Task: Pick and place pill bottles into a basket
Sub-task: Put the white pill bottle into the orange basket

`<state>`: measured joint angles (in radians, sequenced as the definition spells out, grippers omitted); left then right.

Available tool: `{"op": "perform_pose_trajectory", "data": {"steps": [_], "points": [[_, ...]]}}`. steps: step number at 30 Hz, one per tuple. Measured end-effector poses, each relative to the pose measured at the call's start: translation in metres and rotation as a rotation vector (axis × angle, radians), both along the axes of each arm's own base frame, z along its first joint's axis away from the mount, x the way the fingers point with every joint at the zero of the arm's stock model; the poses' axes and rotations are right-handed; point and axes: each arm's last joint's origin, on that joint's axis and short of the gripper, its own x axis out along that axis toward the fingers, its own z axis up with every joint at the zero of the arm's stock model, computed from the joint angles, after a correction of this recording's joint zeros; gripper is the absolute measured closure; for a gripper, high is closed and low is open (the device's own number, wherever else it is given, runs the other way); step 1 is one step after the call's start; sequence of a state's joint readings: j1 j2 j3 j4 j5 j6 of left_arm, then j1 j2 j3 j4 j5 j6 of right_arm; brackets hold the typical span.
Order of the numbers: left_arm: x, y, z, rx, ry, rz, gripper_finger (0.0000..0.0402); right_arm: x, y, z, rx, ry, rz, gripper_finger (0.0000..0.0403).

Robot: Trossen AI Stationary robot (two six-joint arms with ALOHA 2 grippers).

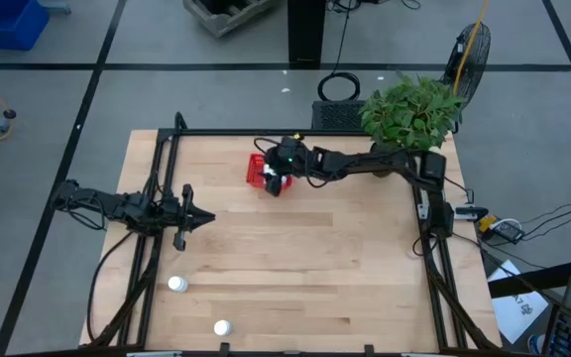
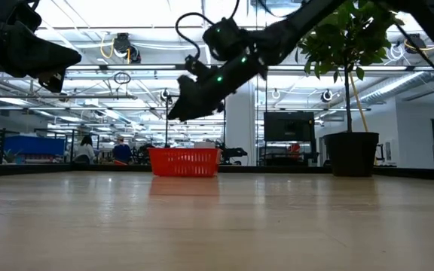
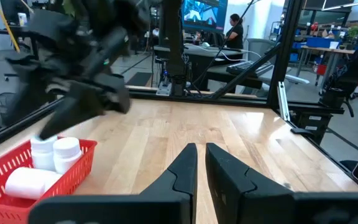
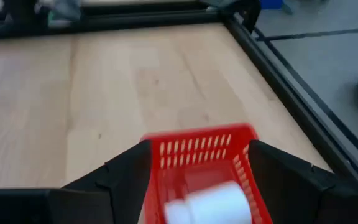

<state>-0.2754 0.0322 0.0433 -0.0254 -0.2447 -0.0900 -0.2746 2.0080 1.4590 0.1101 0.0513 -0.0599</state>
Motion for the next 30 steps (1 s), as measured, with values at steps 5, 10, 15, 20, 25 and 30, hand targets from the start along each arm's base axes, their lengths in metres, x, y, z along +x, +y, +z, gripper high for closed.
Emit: {"op": "perform_pose_trajectory", "data": {"steps": [5, 10, 15, 20, 25, 30], "points": [[0.000, 0.000, 0.000, 0.000, 0.000, 0.000, 0.0366, -0.016, 0.016, 0.020, -0.028, 0.123, 0.066, 0.0145], [0.000, 0.000, 0.000, 0.000, 0.000, 0.000, 0.0366, -0.036, 0.039, 0.031, 0.040, 0.217, 0.050, 0.0151], [0.000, 0.000, 0.000, -0.001, -0.003, 0.000, 0.0366, -0.067, 0.086, 0.028, 0.073, 0.174, 0.147, 0.0192], [0.000, 0.000, 0.000, -0.001, -0.003, 0.000, 0.0366, -0.114, 0.129, 0.030, 0.047, 0.005, 0.188, 0.0299], [0.000, 0.000, 0.000, 0.000, 0.000, 0.000, 0.0366, -0.160, 0.157, 0.020, 0.105, -0.138, 0.258, 0.0393], [0.000, 0.000, 0.000, 0.000, -0.001, 0.000, 0.0366, -0.195, 0.171, 0.009, 0.124, -0.297, 0.273, 0.0383]]}}
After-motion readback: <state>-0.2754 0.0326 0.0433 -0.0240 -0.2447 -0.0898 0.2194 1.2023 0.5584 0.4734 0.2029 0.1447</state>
